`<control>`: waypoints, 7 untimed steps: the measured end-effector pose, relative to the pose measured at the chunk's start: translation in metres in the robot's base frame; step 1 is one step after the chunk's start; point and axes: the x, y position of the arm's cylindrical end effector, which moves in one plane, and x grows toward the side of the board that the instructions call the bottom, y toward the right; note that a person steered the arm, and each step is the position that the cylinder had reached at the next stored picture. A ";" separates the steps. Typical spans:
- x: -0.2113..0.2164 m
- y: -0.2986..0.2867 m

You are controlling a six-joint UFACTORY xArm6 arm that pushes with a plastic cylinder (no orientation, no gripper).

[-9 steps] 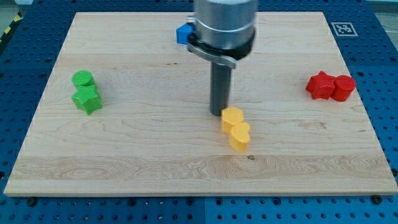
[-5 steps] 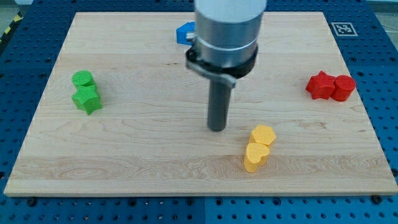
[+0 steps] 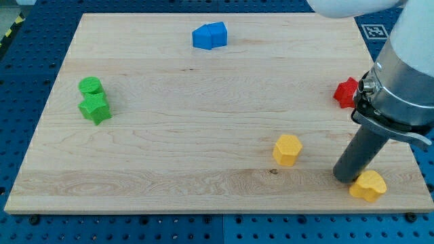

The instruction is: Push the yellow heart to the bottom right corner of the board

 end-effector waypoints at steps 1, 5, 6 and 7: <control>0.004 -0.032; 0.027 0.046; 0.027 -0.016; 0.025 -0.106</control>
